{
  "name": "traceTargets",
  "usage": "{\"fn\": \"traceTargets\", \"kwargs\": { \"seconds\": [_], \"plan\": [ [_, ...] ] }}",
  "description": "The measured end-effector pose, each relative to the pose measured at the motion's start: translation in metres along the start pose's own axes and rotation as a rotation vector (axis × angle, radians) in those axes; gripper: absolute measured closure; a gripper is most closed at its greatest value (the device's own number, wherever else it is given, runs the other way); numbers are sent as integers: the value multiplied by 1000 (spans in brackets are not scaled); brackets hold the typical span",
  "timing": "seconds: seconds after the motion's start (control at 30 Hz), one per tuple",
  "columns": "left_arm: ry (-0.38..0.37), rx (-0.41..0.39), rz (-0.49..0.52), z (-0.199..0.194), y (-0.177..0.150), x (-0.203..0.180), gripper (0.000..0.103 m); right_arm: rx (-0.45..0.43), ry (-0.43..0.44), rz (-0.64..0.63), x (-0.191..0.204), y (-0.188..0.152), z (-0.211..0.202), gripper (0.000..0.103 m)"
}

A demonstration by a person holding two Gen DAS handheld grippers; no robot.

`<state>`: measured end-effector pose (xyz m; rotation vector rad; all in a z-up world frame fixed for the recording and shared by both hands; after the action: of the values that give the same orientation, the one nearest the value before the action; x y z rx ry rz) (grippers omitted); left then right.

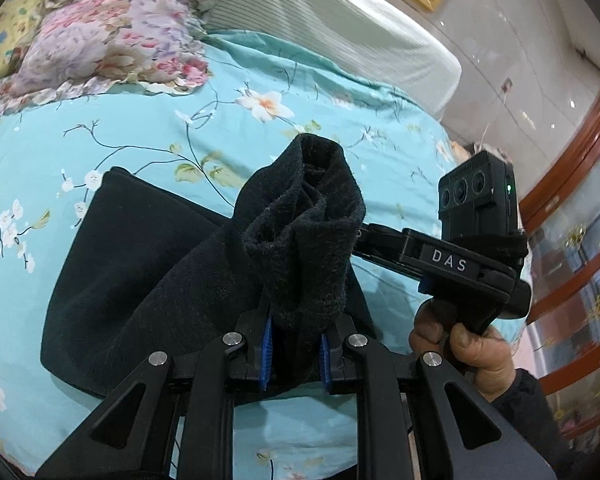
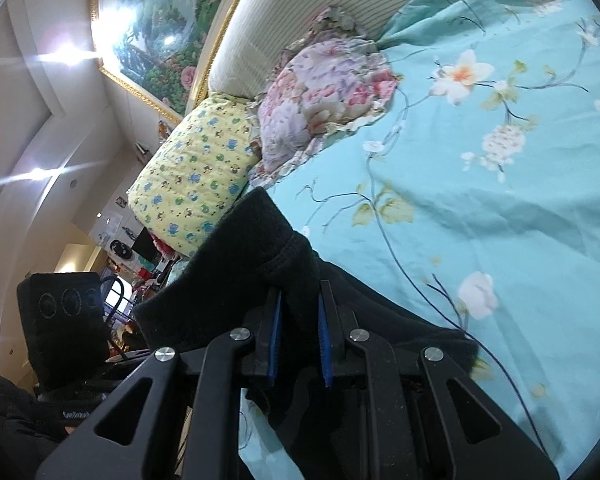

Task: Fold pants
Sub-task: 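Lift the folded end with both grippers and fold it over the pants, then open both grippers and release the folded pants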

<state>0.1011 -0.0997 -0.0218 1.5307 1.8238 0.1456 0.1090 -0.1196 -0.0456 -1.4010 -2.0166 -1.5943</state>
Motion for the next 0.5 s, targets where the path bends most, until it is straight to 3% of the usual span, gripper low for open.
{"fn": "traceTargets", "kwargs": {
  "seconds": [0.27, 0.5],
  "plan": [
    [-5, 21, 47, 10, -10, -7, 82, 8, -86, -3, -13, -11, -9, 85],
    [-46, 46, 59, 16, -14, -11, 64, -24, -197, 33, -31, -11, -32, 85]
  ]
}}
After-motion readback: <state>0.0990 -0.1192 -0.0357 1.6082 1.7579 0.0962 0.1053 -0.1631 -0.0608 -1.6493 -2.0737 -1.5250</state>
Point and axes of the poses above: each gripper's, at about its wrist camera, not at the fingertips, and z roughly the way its jaws point, x to its left, y to its top, the point moved 10 cm from there along z, roughly the way its jaws point, and after that the axes turned 8 degrees about -z, right-handed, at the moved point
